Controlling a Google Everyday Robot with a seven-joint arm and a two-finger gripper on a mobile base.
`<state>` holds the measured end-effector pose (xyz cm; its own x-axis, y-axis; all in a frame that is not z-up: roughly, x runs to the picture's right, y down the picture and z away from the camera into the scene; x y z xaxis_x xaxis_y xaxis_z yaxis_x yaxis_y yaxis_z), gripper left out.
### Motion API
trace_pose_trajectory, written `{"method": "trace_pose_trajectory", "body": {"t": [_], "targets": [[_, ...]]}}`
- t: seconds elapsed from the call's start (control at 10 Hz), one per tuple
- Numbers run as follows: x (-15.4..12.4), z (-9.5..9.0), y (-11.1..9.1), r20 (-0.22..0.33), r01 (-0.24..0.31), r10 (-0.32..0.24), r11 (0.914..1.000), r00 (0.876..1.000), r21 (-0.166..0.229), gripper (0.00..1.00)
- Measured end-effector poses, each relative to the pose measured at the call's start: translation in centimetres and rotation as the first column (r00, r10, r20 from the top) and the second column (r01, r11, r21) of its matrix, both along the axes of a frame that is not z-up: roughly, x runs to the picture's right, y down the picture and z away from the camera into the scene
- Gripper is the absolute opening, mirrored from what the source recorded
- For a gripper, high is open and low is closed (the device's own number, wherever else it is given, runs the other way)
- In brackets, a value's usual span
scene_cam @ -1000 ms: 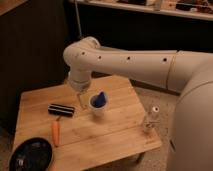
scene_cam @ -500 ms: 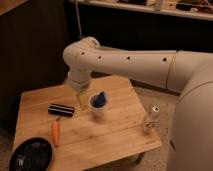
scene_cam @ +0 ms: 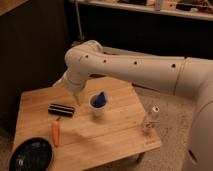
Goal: Place the pepper in the ceramic bowl
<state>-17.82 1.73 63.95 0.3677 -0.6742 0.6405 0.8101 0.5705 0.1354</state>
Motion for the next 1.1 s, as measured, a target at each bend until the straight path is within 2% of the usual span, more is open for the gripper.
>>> {"method": "trace_pose_trajectory", "body": {"t": [0.2,0.4,0.6,0.7,0.8,0.9,1.0,1.1], "targets": [[-1.1,-0.9,-0.2,0.111,0.084,-0.093,0.9934,0.99,0.077,0.8],[-1.6,-1.3,-0.2,0.157,0.118,-0.135,0.9863,0.978,0.116,0.8],[-1.6,-1.2,-0.4,0.174,0.104,-0.119,0.9899,0.977,0.097,0.8],[-1.6,-1.1,-0.5,0.237,0.099,-0.115,0.992,0.965,0.078,0.8],[-1.9,-1.4,-0.7,0.325,0.137,-0.16,0.9864,0.932,0.092,0.8],[-2.5,-1.8,-1.0,0.386,0.208,-0.242,0.9695,0.89,0.13,0.8],[-3.2,-2.2,-1.2,0.435,0.292,-0.343,0.9389,0.833,0.183,0.8],[-3.6,-2.7,-1.4,0.453,0.351,-0.413,0.9104,0.79,0.22,0.8]]}}
